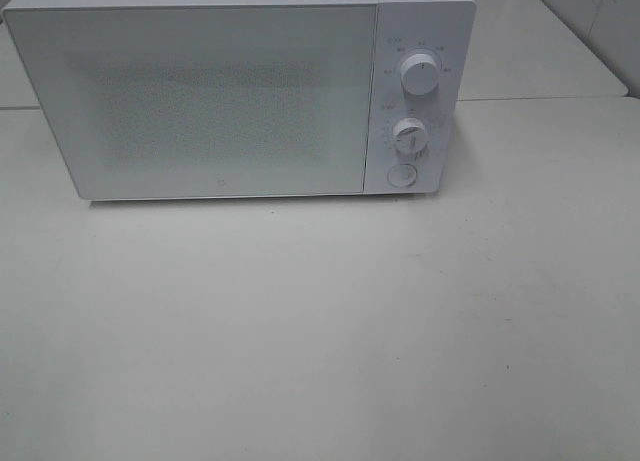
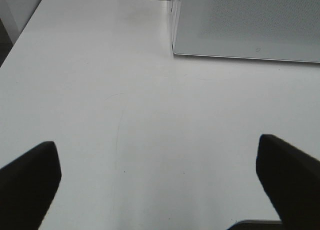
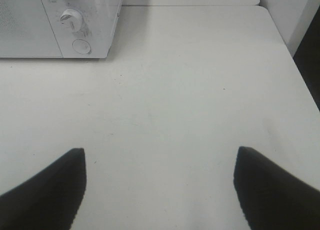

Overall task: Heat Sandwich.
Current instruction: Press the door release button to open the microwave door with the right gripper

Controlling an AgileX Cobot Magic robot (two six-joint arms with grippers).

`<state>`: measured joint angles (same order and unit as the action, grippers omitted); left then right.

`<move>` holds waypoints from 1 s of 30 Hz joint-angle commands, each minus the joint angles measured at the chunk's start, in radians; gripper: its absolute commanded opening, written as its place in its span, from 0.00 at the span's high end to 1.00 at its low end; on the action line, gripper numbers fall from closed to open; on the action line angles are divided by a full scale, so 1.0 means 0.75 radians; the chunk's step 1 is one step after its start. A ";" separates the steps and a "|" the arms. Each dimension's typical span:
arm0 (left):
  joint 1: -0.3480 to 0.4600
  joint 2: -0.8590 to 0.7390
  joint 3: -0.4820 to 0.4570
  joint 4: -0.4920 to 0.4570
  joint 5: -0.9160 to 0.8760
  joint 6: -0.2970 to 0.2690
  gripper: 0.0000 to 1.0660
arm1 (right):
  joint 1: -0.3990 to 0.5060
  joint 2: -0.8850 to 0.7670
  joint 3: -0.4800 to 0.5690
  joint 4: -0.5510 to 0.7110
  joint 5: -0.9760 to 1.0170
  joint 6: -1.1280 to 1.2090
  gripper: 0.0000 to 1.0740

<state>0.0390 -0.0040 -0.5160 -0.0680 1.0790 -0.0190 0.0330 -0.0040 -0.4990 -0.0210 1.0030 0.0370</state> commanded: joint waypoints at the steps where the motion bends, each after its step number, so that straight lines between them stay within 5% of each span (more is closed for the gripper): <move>1: -0.003 -0.020 0.001 0.000 -0.008 -0.001 0.06 | -0.017 -0.036 0.000 -0.005 -0.013 0.001 0.30; 20: -0.003 -0.007 0.001 0.000 -0.008 -0.001 0.06 | -0.016 0.003 -0.012 0.004 -0.028 0.001 0.30; 30: -0.003 -0.007 0.001 0.000 -0.008 -0.001 0.06 | -0.005 0.144 -0.013 0.007 -0.321 0.003 0.30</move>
<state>0.0390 -0.0040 -0.5160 -0.0680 1.0790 -0.0190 0.0270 0.0880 -0.5170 -0.0180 0.8190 0.0370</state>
